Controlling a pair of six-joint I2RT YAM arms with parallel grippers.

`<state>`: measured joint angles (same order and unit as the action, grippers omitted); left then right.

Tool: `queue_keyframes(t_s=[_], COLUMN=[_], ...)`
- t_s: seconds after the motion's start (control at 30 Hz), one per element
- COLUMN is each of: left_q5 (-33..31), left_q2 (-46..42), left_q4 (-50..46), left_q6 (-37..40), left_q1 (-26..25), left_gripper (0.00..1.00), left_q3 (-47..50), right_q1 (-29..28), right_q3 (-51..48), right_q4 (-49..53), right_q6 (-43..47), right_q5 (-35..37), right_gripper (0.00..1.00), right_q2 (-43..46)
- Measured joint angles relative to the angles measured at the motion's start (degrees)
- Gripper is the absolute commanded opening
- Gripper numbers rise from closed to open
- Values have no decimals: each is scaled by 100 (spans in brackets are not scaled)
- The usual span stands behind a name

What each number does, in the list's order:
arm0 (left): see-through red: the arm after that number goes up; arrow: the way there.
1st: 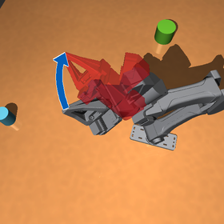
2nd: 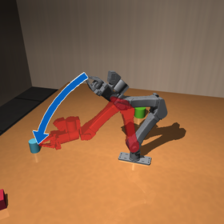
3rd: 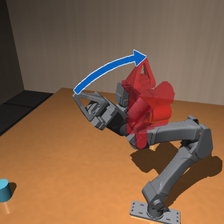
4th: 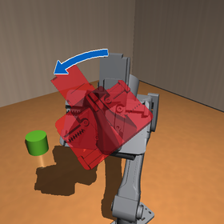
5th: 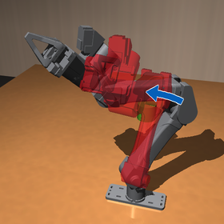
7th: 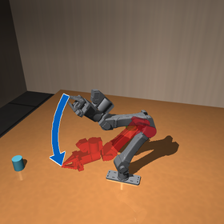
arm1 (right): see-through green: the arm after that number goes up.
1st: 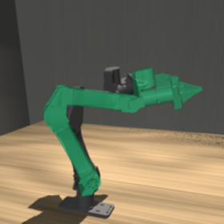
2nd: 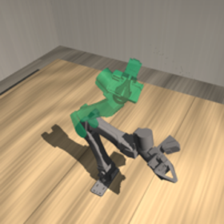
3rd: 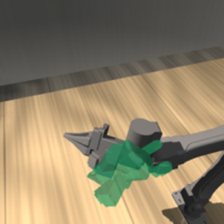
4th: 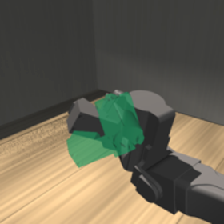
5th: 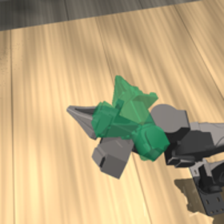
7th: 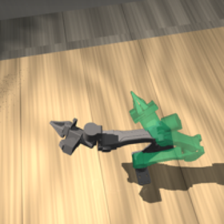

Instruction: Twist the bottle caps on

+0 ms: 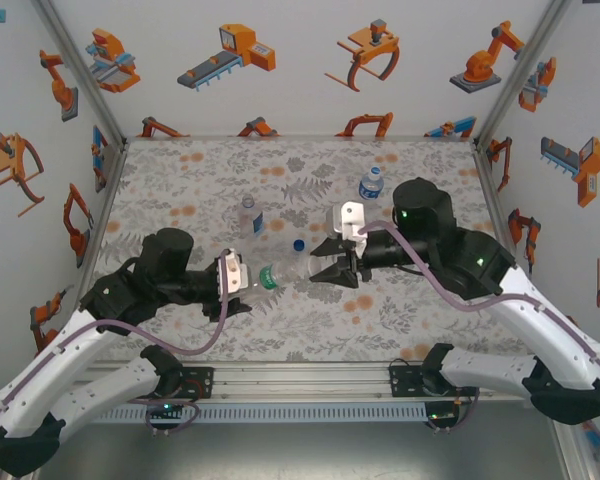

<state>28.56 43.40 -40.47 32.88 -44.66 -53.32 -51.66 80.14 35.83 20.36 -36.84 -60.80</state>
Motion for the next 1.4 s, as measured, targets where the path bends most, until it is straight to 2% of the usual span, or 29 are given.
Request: queue_keyframes(t_s=[0.33,1.4], left_q5=[39,116], left_q2=[173,223], left_q4=[-103,-494], left_q6=[146,247], left_q1=[-31,-72], left_gripper=[0,0], left_q3=[-103,-208], right_q1=[-229,-667], right_q3=[345,752], right_q4=[136,636], right_q6=[79,651], right_q5=[-195,48], right_gripper=[18,12], right_q2=[-483,-831])
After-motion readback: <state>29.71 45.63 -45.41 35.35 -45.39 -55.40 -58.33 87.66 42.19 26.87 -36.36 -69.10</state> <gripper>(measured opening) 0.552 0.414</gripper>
